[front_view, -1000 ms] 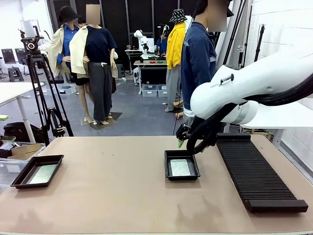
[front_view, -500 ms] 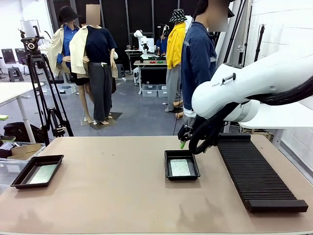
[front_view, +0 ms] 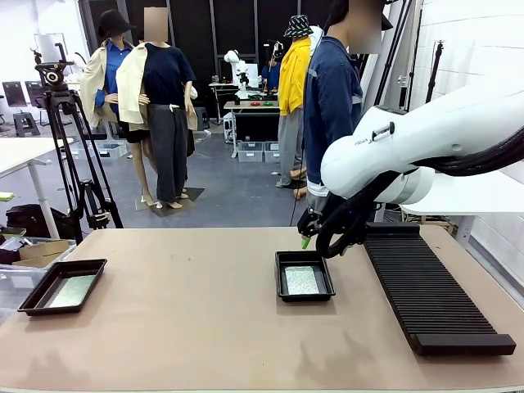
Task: Inspect and transfer BCBs to ESD trays.
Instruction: Pick up the ESD tray and place it on the left side of the table.
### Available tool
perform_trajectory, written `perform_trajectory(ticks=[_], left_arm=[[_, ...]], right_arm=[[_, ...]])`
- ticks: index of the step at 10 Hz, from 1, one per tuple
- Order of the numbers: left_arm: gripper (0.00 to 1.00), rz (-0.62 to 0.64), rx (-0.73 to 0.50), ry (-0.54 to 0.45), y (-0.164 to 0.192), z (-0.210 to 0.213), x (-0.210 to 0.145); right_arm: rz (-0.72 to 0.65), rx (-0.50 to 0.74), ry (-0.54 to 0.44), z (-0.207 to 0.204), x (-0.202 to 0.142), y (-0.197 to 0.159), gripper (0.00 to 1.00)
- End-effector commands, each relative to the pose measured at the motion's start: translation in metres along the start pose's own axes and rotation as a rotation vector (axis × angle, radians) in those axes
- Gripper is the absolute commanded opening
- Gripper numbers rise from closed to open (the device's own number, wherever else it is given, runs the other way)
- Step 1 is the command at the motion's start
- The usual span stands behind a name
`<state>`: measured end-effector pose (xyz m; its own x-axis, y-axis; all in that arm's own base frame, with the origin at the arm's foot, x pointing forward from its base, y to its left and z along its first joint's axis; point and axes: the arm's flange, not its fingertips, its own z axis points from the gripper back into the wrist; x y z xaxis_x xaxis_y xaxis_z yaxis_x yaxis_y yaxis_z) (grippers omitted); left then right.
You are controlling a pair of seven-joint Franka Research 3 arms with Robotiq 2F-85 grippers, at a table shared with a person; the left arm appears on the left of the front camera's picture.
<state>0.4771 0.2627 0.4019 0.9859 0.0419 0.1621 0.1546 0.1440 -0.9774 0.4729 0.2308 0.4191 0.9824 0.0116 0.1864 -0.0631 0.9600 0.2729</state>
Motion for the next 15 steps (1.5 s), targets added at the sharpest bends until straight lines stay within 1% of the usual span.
perform_trajectory(ticks=[1,6,7,9,10,12,13,14,15], left_arm=[[1.0,0.001,0.005,0.001,-0.002,0.0,-0.002],[1.0,0.0,0.0,0.0,0.0,0.0,0.0],[1.0,0.003,0.01,0.029,-0.005,-0.008,0.0],[1.0,-0.012,0.003,0.074,-0.025,-0.025,0.004],[1.0,-0.008,0.005,0.086,-0.038,-0.04,0.009],[1.0,-0.003,0.038,0.123,-0.065,-0.064,0.019],[1.0,-0.019,0.057,0.148,-0.079,-0.079,0.026],[1.0,-0.03,0.107,0.165,-0.096,-0.1,0.026],[1.0,-0.031,0.141,0.185,-0.107,-0.119,0.03]], right_arm=[[-0.005,0.011,-0.004,0.0,0.0,0.001,1.0],[-0.005,0.011,-0.004,0.0,0.0,0.001,1.0],[0.0,0.0,0.0,0.0,0.0,0.0,1.0],[-0.02,0.027,-0.038,0.027,0.001,-0.009,1.0],[-0.044,0.079,-0.065,0.053,0.003,-0.022,1.0],[-0.071,0.131,-0.089,0.092,0.004,-0.044,1.0],[-0.08,0.164,-0.065,0.107,0.009,-0.059,1.0],[-0.105,0.185,-0.045,0.123,0.01,-0.08,1.0],[-0.135,0.204,-0.051,0.135,0.015,-0.098,1.0]])
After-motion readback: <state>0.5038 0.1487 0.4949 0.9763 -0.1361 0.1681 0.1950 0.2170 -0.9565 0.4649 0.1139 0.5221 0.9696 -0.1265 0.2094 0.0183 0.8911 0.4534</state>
